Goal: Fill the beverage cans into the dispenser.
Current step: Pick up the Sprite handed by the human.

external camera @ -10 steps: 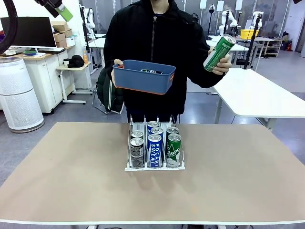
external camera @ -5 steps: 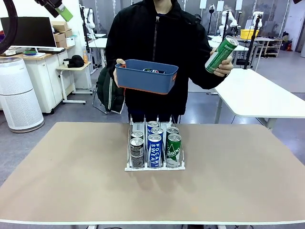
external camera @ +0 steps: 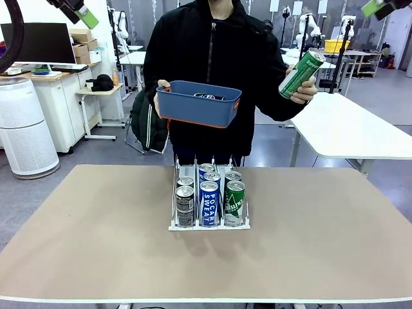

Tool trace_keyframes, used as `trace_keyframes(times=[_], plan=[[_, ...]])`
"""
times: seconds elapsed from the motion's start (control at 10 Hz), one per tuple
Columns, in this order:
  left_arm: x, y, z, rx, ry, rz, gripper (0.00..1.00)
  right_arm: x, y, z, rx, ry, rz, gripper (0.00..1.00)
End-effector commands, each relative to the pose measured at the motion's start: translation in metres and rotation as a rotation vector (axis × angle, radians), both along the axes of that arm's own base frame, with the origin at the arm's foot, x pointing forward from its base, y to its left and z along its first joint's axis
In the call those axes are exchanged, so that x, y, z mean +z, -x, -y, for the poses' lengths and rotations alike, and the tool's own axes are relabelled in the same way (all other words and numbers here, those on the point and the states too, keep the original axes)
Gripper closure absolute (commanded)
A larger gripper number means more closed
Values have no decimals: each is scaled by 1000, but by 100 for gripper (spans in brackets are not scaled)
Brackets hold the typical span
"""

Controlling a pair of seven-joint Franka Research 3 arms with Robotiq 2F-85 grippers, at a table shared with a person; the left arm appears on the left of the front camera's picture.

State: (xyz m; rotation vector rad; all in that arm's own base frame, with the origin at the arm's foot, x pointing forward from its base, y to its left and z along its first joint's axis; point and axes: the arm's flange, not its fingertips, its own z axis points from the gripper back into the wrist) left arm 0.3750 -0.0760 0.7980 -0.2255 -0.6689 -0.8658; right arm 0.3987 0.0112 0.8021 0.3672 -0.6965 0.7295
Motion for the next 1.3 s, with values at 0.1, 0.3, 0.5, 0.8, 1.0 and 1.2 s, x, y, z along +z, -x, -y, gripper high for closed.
trace_keyframes(times=[0.1, 0.3, 0.5, 0.8, 1.0, 1.2], plan=[[0, 1, -1, 8, 5, -5, 0, -1, -22, -13, -21, 66, -17, 0], [0, 1, -1, 8, 5, -5, 0, -9, -38, -24, -1, 92, -41, 0], [0, 1, -1, 8, 5, -5, 0, -18, -54, -33, -1, 92, -59, 0], [0, 1, -1, 8, 5, -5, 0, -32, -70, -42, 20, 95, -113, 0], [0, 1, -1, 8, 5, -5, 0, -43, -77, -45, 32, 108, -126, 0], [0, 1, -1, 8, 5, -5, 0, -54, -82, -49, 31, 121, -135, 0]])
